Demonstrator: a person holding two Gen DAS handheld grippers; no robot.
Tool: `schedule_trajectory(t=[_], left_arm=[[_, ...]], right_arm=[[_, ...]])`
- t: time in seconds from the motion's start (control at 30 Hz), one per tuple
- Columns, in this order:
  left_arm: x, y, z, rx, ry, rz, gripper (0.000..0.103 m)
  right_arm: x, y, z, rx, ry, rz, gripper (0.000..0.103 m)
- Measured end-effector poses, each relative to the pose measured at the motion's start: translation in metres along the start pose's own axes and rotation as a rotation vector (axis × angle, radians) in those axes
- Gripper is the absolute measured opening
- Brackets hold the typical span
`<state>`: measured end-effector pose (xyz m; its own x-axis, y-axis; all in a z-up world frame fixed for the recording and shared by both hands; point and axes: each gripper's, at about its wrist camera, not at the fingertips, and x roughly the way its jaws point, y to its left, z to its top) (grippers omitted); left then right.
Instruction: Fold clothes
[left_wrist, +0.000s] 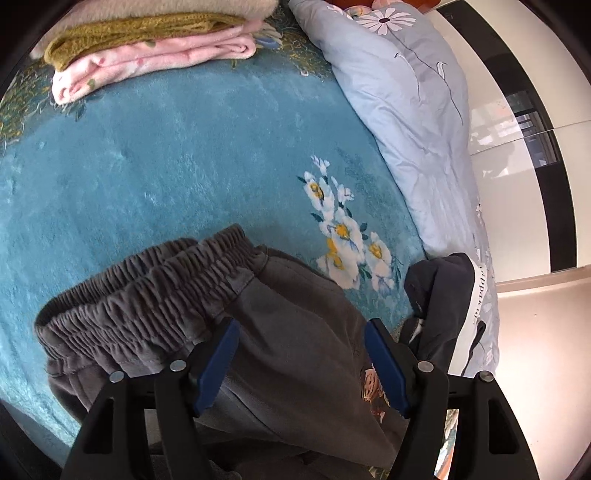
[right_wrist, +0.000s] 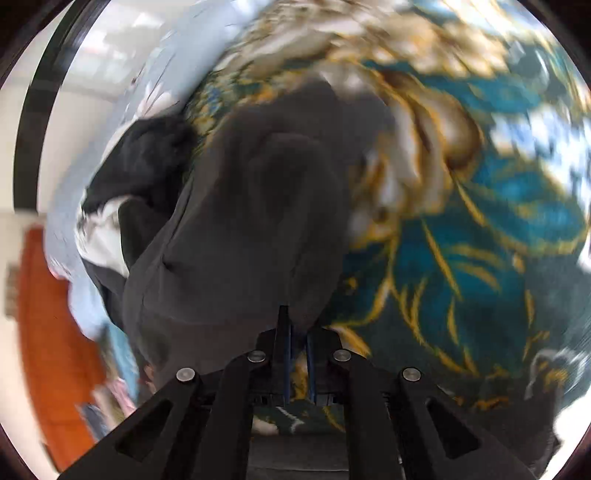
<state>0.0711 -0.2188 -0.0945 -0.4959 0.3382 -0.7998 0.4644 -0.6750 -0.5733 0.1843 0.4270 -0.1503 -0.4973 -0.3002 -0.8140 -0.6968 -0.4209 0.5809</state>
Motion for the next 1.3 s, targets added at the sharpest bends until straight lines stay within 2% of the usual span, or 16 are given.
schedule_trajectory(t=[0.07,0.13,0.3,0.37,0.53,0.7,0.87,0.93,0.97,1.0,1.07,1.1,1.13,1.2,1.27,1.3], left_arm=[[-0.007,-0.003,0.012,0.042,-0.028,0.037,0.074],[-0.012,-0.002,0.026,0.077,-0.044,0.088,0.074],[0.003,0.03,0.059,0.045,0.014,0.223,0.074],[0.018,0.045,0.066,-0.02,0.085,0.187,0.074],[0.049,0.058,0.073,-0.085,0.216,0.078,0.076],[0.072,0.05,0.078,0.017,0.321,0.11,0.076],[0.092,0.075,0.076,-0.132,0.382,0.028,0.076],[0.095,0.081,0.075,-0.182,0.393,-0.034,0.076],[0.095,0.081,0.074,-0.189,0.392,-0.06,0.074],[0.094,0.076,0.074,-0.14,0.379,-0.037,0.073],[0.087,0.056,0.071,0.033,0.314,0.047,0.054],[0.084,0.045,0.068,0.117,0.28,0.085,0.041],[0.079,0.034,0.065,0.185,0.245,0.103,0.03],[0.07,0.021,0.06,0.256,0.196,0.099,0.025],[0.059,0.019,0.063,0.271,0.145,0.077,0.022],[0.048,0.019,0.065,0.263,0.1,0.042,0.017]], right_arm=[[-0.002,0.008,0.004,-0.039,0.003,-0.013,0.007],[-0.007,0.025,0.007,-0.131,0.001,-0.04,0.008],[-0.014,0.049,0.006,-0.312,-0.001,-0.105,0.009],[-0.013,0.052,0.004,-0.337,0.004,-0.123,0.01],[-0.011,0.051,-0.004,-0.325,0.015,-0.135,0.012],[-0.014,0.047,-0.007,-0.319,0.022,-0.154,0.018],[-0.01,0.046,-0.009,-0.315,0.033,-0.185,0.018],[-0.009,0.047,-0.009,-0.314,0.037,-0.192,0.019],[-0.008,0.047,-0.009,-0.316,0.038,-0.199,0.019],[-0.007,0.047,-0.009,-0.318,0.04,-0.205,0.02],[-0.005,0.048,-0.009,-0.315,0.043,-0.213,0.02],[-0.004,0.048,-0.009,-0.311,0.045,-0.217,0.021],[-0.002,0.048,-0.009,-0.306,0.048,-0.22,0.021],[0.001,0.048,-0.01,-0.299,0.053,-0.225,0.023],[0.003,0.049,-0.011,-0.305,0.056,-0.228,0.024],[0.003,0.05,-0.011,-0.309,0.057,-0.23,0.024]])
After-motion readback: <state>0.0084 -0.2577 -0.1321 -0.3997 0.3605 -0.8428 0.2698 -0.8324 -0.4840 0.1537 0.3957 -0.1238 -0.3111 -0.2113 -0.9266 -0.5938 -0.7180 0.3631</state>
